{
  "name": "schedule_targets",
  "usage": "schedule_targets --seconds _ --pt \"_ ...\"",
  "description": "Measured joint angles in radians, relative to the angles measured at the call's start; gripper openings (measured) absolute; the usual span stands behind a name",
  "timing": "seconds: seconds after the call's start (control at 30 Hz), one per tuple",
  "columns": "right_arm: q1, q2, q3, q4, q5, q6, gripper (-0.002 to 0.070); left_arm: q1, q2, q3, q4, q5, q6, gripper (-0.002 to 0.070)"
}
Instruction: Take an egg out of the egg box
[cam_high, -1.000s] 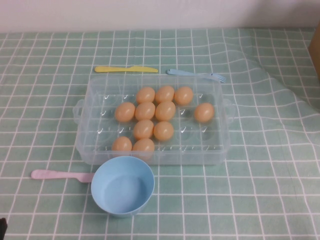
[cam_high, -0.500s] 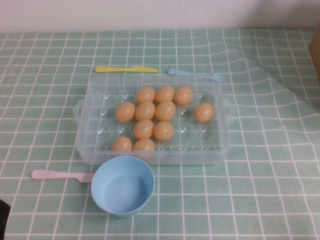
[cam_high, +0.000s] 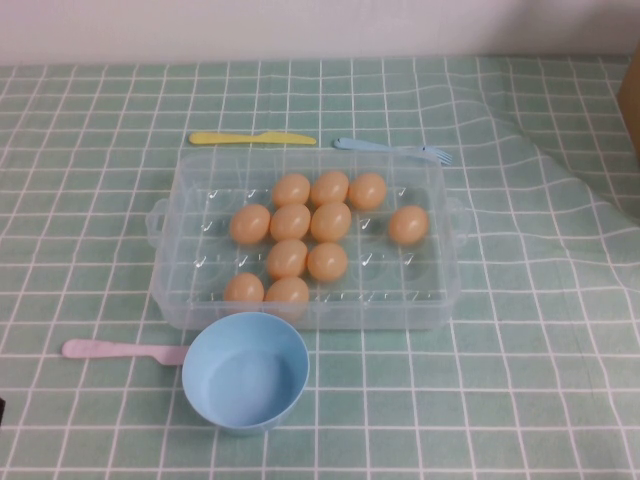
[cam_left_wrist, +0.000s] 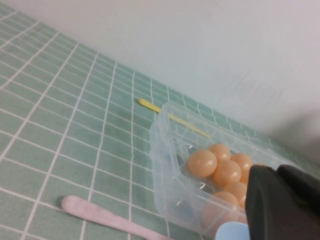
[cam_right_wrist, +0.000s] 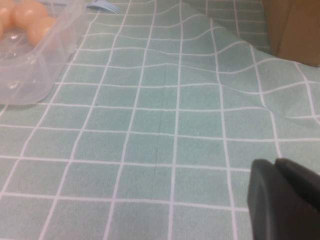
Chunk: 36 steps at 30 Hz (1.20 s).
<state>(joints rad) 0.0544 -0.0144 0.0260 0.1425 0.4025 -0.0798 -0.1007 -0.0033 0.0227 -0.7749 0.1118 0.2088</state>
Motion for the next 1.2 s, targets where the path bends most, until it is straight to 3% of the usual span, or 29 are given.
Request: schedule_targets --seconds 0.17,0.47,0.77,0.93,1.07,1.2 --pt "0.0 0.0 0.0 0.0 0.0 0.0 -0.0017 0.0 0.129 -0.088 0.01 0.051 0.005 -0.0004" --pt "0.0 0.0 0.0 0.0 0.0 0.0 -0.0017 0.0 0.53 -0.374 0.171 0.315 0.026 -0.0003" --pt "0.0 0.0 0.0 0.0 0.0 0.0 -0.0017 0.0 1.019 -0.856 0.278 0.7 0.154 -0.0003" --pt "0.0 0.0 0.0 0.0 0.0 0.0 -0.0017 -0.005 1.269 -1.094 0.298 0.818 0.169 -0.0003" --pt "0.0 0.0 0.0 0.0 0.0 0.0 -0.0017 -0.077 1.417 -1.23 0.396 0.847 0.118 -0.0003" --pt "0.0 0.0 0.0 0.0 0.0 0.0 -0.0017 -0.207 1.552 -1.355 0.548 0.9 0.007 -0.0003"
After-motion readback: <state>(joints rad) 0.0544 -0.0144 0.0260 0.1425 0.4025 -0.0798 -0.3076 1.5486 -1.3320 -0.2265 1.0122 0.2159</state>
